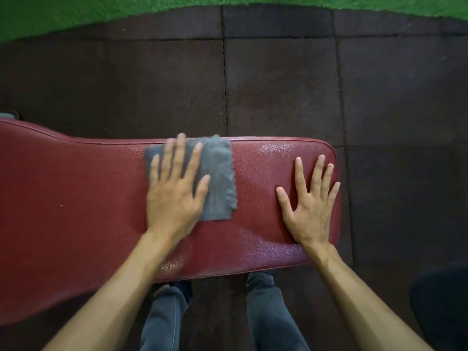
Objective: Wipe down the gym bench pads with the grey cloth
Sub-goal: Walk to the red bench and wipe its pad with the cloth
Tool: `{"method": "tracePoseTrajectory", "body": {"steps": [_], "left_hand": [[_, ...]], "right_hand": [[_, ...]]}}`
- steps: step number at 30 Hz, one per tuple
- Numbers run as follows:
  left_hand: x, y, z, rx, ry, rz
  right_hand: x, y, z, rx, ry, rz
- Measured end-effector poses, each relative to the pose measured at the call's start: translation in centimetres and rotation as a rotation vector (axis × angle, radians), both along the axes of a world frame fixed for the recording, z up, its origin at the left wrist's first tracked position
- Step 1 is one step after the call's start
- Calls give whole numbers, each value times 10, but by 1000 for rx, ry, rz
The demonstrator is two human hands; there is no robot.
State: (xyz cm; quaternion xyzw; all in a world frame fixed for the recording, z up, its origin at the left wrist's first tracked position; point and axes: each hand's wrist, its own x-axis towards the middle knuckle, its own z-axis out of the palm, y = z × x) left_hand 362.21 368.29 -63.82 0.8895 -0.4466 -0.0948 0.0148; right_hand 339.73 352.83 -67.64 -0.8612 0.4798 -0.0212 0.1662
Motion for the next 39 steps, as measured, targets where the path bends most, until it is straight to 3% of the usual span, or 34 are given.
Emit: {"method": "tracePoseTrajectory", "body": {"steps": [5, 8, 12, 17, 20, 24, 27, 30, 32, 35, 39], "left_hand": [[-81, 108, 2, 93, 1, 24], [-102, 86, -3, 73, 2, -19], [-43, 1, -5, -12, 17, -217], [42, 28, 5, 14, -28, -1], [16, 88, 13, 46, -39, 79], [-57, 135, 10, 84, 3, 10], [-47, 100, 3, 22, 1, -100], [13, 40, -1, -37, 8, -220], [58, 24, 1, -37, -14, -177], [103, 64, 9, -8, -53, -36], [57, 155, 24, 48, -23, 121]], "right_hand": [[15, 17, 7, 22, 34, 23], [26, 33, 9, 30, 18, 46], [25, 34, 9, 32, 0, 38], [37, 48, 13, 65, 8, 2], [53, 58, 15, 82, 2, 3], [76, 80, 20, 69, 0, 29], [80, 84, 20, 57, 5, 19], [78, 83, 20, 72, -9, 13], [77, 83, 21, 78, -7, 14], [81, 86, 23, 72, 1, 5], [95, 101, 27, 66, 6, -19]]}}
